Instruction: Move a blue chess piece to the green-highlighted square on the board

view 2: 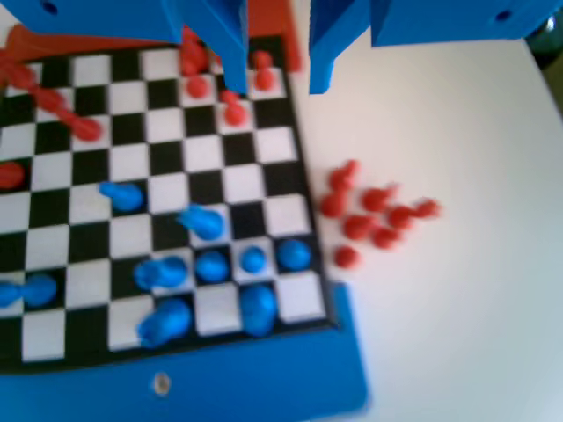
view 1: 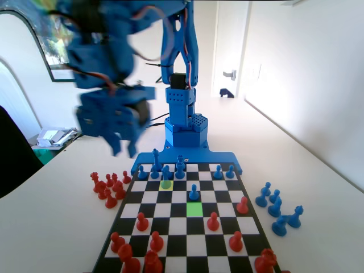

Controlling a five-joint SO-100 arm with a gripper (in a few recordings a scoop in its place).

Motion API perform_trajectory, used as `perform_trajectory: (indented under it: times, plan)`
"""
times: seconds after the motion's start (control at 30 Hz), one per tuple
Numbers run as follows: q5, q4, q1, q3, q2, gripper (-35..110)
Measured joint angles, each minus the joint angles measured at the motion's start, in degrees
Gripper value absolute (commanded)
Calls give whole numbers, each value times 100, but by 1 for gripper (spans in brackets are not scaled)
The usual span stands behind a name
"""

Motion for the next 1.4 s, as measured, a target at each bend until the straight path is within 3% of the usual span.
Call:
perform_trajectory:
  times: [0.37, 1.4]
  plan:
    - [483, -1151, -1213, 1477, 589, 10]
    - [-70, -2593, -782, 3164, 773, 11]
